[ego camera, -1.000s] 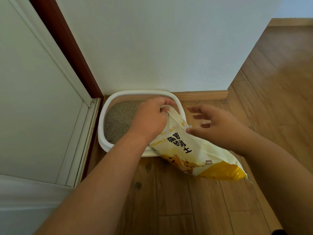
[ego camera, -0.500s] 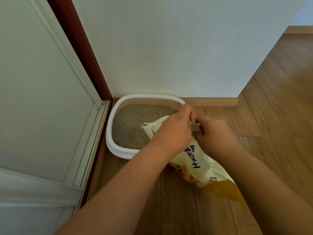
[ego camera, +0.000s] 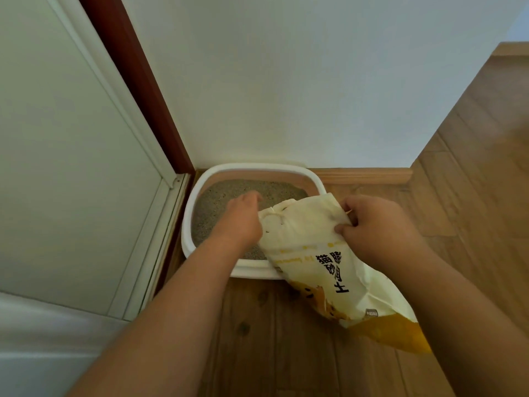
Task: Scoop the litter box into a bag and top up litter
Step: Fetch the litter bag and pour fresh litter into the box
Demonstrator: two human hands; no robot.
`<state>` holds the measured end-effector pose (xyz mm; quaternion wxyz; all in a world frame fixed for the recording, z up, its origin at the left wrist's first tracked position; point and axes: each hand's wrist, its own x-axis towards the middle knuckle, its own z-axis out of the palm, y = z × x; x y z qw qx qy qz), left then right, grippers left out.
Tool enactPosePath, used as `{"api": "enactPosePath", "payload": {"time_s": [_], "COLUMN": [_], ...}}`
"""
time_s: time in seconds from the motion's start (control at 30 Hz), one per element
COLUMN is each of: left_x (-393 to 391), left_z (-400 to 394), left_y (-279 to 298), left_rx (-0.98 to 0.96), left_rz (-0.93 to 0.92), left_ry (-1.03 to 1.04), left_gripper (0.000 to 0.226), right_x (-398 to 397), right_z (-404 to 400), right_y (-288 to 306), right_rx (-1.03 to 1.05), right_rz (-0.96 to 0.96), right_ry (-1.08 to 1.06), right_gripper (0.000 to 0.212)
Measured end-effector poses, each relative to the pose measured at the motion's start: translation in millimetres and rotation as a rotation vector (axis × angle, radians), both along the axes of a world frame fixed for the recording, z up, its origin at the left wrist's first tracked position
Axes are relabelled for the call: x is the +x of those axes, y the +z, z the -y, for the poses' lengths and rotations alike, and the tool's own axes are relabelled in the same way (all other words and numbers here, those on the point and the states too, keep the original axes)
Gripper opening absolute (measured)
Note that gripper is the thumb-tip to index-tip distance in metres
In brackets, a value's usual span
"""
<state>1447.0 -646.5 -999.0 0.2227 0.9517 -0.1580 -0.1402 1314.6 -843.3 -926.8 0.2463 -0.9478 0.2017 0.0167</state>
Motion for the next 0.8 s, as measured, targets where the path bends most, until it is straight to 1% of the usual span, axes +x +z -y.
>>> {"api": "enactPosePath", "payload": {"time_s": [0.1, 0.2, 0.3, 0.47, 0.63, 0.73, 0.8], "left_x": [10, 12, 13, 14, 12, 9, 6], "left_z": [-10, -11, -6, -6, 0, 9, 15], "left_y": [-14, -22, -22, -30, -25, -23, -22], "left_rx": [0.080, 0.049, 0.023, 0.126, 0.064, 0.024, -0.010], "left_rz": [-0.058, -0.073, -0.013, 0.049, 0.184, 0.184, 0.158], "left_ry": [0.012, 0.001, 0.012, -0.067, -0.102, -0.100, -0.092], "left_gripper": [0.046, 0.037, 0.025, 0.031, 0.025, 0.017, 0.017], "right_x": [-1, -3, -5, -8, -10, -9, -8], "right_z": [8, 15, 23, 39, 53, 54, 55], "right_y": [3, 5, 6, 14, 16, 13, 10], "right_rx": [0.014, 0.016, 0.010, 0.052, 0.040, 0.019, 0.011], "right_rz": [0.004, 0.013, 0.022, 0.041, 0.073, 0.093, 0.087], "right_ry": [-0.014, -0.024, -0.051, -0.127, -0.222, -0.239, -0.249], "right_gripper": [0.016, 0.018, 0.016, 0.023, 0.028, 0.030, 0.030]}}
